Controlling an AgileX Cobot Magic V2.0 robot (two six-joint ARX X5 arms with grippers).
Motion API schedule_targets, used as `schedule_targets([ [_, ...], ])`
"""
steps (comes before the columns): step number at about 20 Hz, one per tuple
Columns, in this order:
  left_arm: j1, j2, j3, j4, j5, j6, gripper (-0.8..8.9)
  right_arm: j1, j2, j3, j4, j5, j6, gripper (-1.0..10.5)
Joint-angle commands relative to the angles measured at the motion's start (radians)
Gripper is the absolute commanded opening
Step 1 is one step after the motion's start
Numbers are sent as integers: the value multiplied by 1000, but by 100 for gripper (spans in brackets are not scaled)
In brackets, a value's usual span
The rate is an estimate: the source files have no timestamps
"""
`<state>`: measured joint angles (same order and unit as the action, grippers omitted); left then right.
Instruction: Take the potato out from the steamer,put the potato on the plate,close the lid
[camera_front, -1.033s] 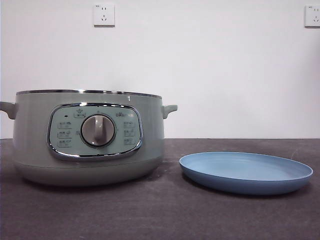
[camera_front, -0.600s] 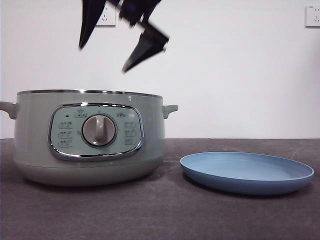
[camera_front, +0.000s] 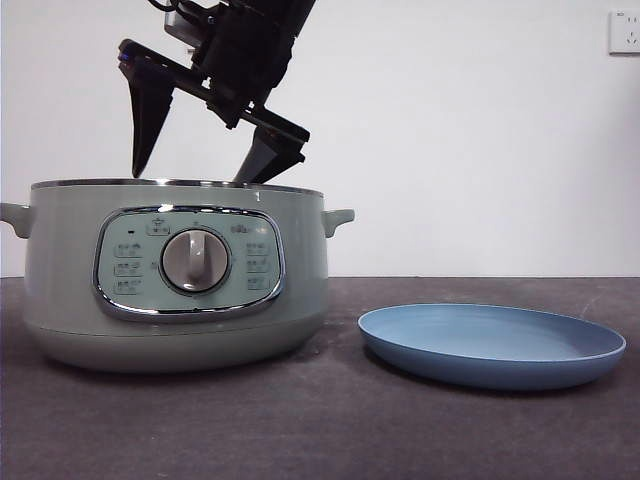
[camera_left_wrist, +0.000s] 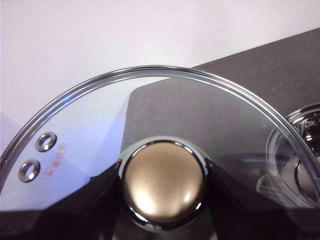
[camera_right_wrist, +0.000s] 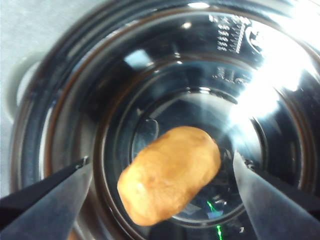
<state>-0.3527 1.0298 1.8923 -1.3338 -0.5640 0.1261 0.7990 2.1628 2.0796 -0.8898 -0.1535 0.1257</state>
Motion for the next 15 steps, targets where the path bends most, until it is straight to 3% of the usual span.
schedule_targets([
  [1, 1, -11, 14, -16, -10, -11, -8, 3, 35, 3, -5, 3, 16, 473],
  [11, -1, -11, 14, -47, -6, -22, -8, 15, 122, 3, -26, -6, 16, 467],
  [14, -1, -11, 14, -47, -6, -22, -8, 27, 149, 3, -24, -50, 15, 319],
  [15, -1, -11, 14, -47, -6, -22, -8, 35, 149, 3, -13, -49, 6, 213],
])
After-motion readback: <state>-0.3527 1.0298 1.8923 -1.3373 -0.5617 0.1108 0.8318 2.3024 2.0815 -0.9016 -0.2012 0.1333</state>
